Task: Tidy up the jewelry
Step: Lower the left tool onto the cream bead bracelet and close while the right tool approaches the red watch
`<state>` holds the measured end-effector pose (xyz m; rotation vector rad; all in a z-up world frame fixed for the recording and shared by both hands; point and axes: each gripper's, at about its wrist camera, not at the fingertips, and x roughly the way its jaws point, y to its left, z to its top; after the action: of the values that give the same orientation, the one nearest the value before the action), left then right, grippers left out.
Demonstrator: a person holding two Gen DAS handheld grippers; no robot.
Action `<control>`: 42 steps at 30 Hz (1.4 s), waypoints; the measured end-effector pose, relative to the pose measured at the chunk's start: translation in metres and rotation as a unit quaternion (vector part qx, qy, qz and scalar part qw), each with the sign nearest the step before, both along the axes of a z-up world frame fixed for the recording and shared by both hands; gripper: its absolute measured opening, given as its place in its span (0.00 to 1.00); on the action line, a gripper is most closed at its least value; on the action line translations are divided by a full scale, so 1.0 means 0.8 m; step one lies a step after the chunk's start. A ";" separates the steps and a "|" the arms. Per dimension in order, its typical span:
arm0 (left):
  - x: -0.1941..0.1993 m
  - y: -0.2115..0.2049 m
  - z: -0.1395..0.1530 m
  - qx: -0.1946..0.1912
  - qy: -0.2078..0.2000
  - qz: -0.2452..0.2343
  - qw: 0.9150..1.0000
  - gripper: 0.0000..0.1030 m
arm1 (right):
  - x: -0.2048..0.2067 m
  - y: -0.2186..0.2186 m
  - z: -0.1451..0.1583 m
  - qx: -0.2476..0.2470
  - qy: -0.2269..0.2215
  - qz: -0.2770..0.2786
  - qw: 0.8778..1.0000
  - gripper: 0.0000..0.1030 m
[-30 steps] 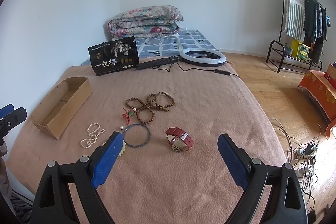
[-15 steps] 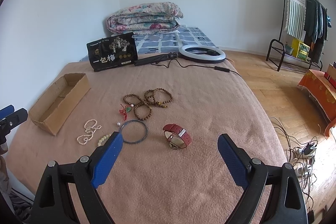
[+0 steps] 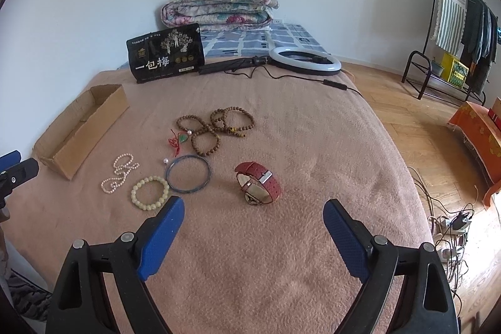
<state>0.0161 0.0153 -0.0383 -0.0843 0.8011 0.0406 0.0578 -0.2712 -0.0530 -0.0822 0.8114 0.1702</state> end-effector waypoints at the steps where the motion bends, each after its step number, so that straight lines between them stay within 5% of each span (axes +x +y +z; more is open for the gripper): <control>1: 0.001 -0.001 -0.003 0.000 0.002 -0.002 1.000 1.00 | 0.003 -0.002 -0.003 0.005 0.008 0.000 1.000 0.89; 8: 0.006 -0.004 -0.026 0.007 0.019 -0.011 1.000 1.00 | 0.019 -0.024 -0.012 0.037 0.032 -0.012 0.999 0.89; 24: 0.037 -0.039 -0.049 0.008 0.046 -0.063 0.997 1.00 | 0.054 -0.015 -0.015 -0.004 0.047 0.006 0.999 0.89; 33: 0.075 -0.057 -0.073 -0.029 0.102 -0.091 0.990 0.58 | 0.075 -0.024 -0.035 -0.001 0.076 0.020 0.997 0.78; 42: 0.101 -0.060 -0.108 -0.065 0.153 -0.091 0.982 0.45 | 0.100 -0.014 -0.057 -0.038 0.085 0.067 0.993 0.78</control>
<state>0.0967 -0.0329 -0.1245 -0.1296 1.1155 -0.1748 0.1376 -0.2827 -0.0985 -0.1957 0.9822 0.2769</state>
